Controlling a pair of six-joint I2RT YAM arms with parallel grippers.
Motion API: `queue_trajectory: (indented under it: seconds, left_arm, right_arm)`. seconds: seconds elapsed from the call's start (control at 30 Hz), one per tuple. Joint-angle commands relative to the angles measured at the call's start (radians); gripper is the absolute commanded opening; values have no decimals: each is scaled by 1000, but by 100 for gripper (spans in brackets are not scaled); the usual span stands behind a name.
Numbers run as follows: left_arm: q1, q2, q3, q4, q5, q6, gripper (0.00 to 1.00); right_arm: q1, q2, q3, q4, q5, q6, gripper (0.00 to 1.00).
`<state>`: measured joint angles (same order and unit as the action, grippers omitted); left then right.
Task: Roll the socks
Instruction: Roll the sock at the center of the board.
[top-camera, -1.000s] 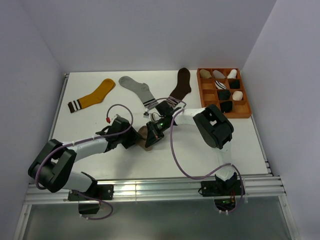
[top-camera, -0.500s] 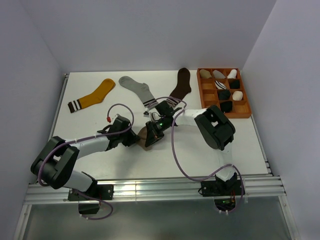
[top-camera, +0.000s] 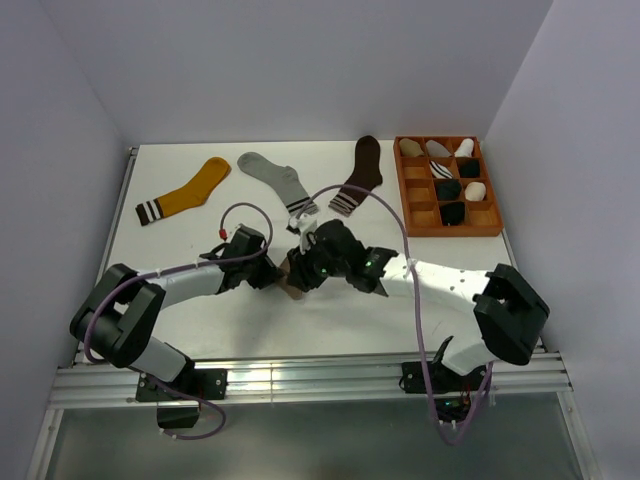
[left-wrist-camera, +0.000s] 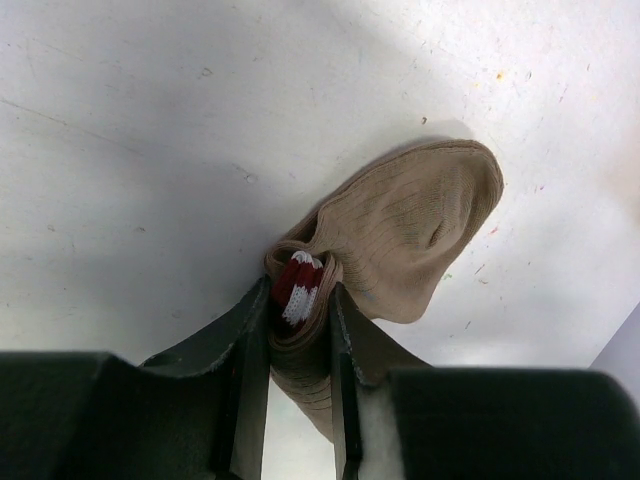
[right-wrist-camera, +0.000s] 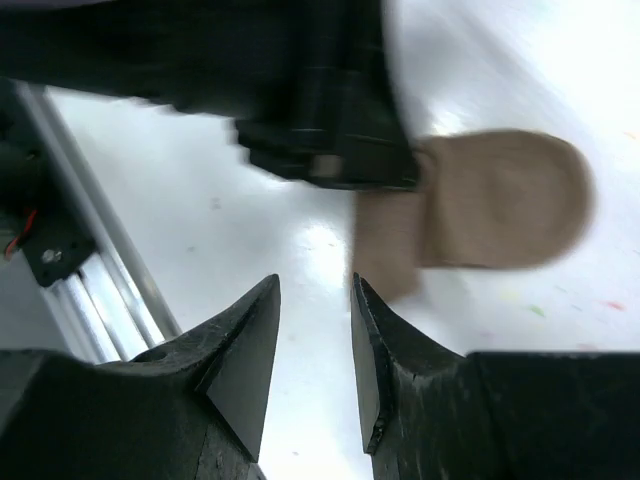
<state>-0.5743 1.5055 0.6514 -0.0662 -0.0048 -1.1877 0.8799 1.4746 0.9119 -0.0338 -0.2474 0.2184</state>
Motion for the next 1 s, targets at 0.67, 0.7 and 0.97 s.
queue_trajectory:
  seconds: [0.67,0.7,0.97]
  left_arm:
    - [-2,41,-2,-138,-4,54,16]
    - [-2,41,-2,-136,-4,54,16]
    - [-2,50,-1,-121,23,65,16]
  right_arm:
    - [117,193,2,169,232,-34,48]
    - [117,197,2,167,232,-36,48]
    - [134,242,16,158,284,-56,55]
